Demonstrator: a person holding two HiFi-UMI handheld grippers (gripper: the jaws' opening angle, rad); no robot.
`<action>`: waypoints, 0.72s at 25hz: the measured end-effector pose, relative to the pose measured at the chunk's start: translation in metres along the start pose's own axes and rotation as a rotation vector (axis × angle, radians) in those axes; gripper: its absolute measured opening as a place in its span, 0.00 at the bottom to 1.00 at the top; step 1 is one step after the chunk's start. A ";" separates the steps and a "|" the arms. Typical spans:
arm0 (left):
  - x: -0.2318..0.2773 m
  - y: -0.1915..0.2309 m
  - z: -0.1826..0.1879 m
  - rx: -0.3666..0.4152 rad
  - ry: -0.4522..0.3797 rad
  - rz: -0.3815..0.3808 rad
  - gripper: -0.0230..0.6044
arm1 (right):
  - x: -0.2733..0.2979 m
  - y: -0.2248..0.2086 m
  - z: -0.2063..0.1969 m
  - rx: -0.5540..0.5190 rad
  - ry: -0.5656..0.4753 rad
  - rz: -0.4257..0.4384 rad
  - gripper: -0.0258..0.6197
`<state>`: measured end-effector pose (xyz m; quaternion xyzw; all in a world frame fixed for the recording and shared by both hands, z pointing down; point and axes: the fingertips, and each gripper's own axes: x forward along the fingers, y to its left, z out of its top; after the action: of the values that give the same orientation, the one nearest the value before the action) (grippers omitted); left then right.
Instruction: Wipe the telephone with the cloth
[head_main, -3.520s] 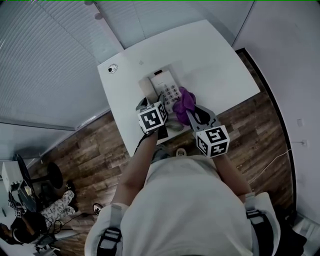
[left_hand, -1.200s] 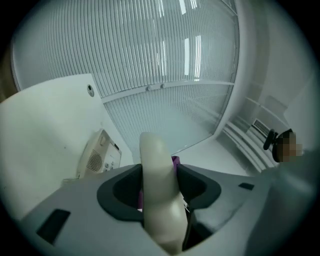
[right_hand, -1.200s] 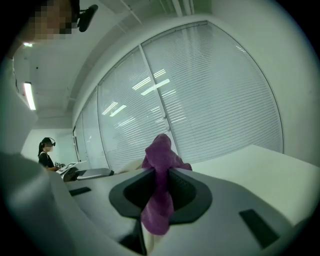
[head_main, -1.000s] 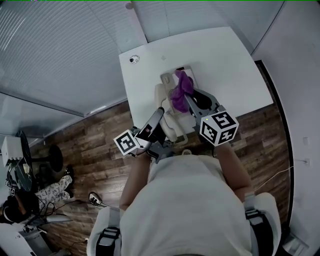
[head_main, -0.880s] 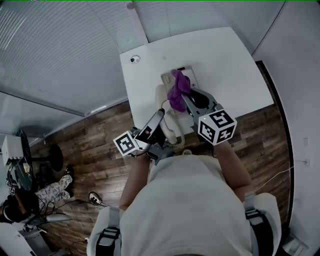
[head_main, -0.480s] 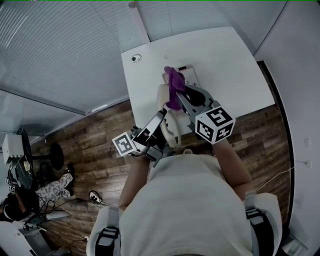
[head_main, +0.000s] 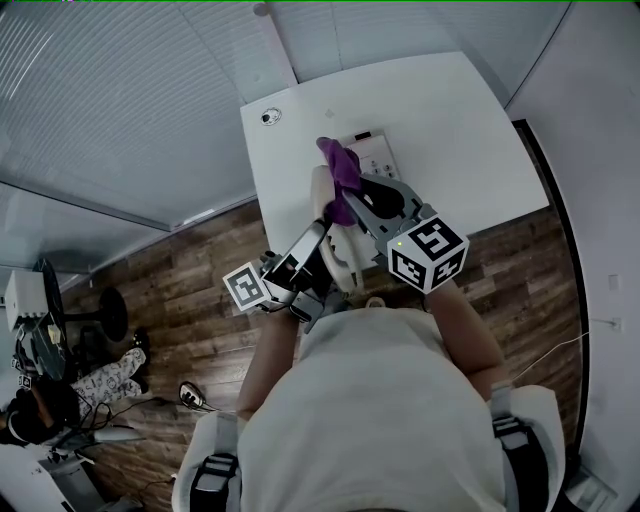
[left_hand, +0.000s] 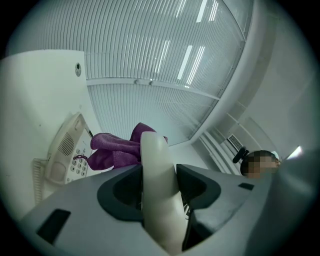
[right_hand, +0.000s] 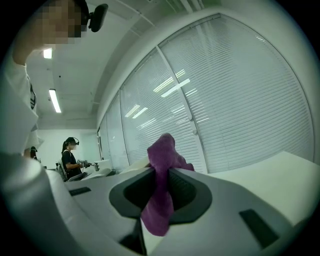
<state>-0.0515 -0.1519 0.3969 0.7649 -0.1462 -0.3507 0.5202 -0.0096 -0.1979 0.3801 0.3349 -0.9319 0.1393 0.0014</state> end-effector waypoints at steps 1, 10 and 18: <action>0.000 0.000 0.000 0.000 -0.002 0.001 0.40 | -0.001 0.001 0.000 0.000 0.000 0.004 0.17; -0.003 -0.001 0.004 -0.011 -0.041 0.000 0.40 | -0.008 0.025 -0.009 -0.020 0.019 0.079 0.17; -0.005 0.000 0.007 -0.007 -0.059 0.005 0.40 | -0.008 0.046 -0.019 -0.040 0.047 0.177 0.17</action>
<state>-0.0602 -0.1539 0.3972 0.7519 -0.1621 -0.3726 0.5192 -0.0339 -0.1539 0.3854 0.2477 -0.9602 0.1279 0.0175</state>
